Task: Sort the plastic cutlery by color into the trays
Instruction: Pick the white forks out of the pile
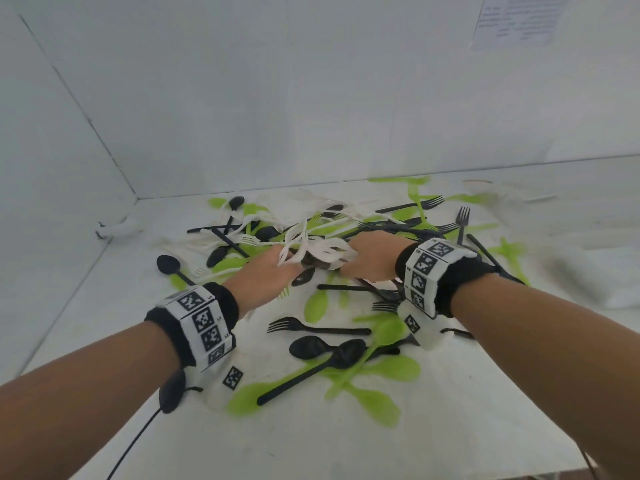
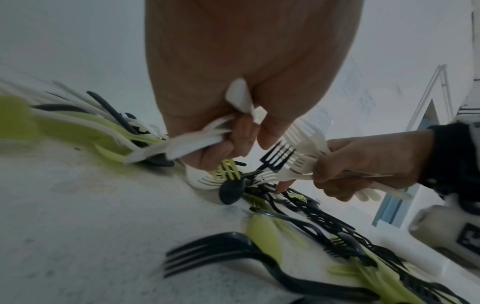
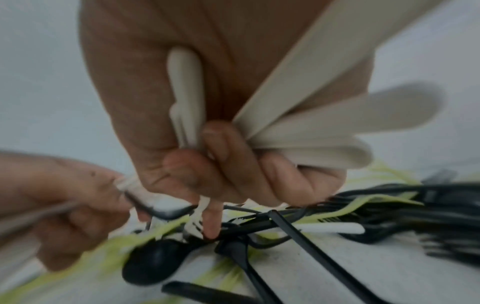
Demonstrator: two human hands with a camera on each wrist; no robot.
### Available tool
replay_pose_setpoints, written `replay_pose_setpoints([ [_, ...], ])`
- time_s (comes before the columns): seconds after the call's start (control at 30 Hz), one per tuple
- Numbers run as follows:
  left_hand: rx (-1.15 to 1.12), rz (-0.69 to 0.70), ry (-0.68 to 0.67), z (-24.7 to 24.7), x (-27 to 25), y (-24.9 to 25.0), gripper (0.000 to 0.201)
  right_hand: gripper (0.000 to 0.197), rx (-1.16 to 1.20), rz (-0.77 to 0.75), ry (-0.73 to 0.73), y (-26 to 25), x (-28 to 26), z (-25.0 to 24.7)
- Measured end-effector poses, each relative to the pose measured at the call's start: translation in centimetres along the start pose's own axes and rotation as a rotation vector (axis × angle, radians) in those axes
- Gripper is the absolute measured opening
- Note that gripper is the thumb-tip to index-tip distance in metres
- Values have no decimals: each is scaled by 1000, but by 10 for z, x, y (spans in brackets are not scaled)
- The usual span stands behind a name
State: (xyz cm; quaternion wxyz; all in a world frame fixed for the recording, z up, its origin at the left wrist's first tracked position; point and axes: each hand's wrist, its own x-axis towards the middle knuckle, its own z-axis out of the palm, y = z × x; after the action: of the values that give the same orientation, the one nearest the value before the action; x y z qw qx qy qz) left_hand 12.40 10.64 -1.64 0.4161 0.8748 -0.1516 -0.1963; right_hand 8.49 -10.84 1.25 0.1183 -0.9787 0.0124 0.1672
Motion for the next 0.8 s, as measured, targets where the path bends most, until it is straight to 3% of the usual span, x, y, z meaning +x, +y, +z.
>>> replay_pose_setpoints([
  [0.1,-14,-39,9,3,10,1,12,39,197,57,-34,4,-10,-7],
  [0.23,-55,-66,16,7,18,2,9,32,540,121,23,13,-19,-5],
  [0.3,-94,-74,31,13,20,5,22,28,797,130,59,15,-23,0],
  [0.37,-182,-89,90,19,19,12,30,23,1121,144,192,12,-26,3],
  [0.43,-302,-79,148,25,17,21,33,21,1304,181,403,4,-30,4],
  [0.53,-467,16,128,35,14,42,19,15,1263,139,515,-6,-27,14],
  [0.67,-713,36,12,50,12,53,25,33,1156,68,426,-17,-25,33],
  [0.8,-811,-35,22,59,3,46,25,18,1336,10,403,-7,-30,40],
])
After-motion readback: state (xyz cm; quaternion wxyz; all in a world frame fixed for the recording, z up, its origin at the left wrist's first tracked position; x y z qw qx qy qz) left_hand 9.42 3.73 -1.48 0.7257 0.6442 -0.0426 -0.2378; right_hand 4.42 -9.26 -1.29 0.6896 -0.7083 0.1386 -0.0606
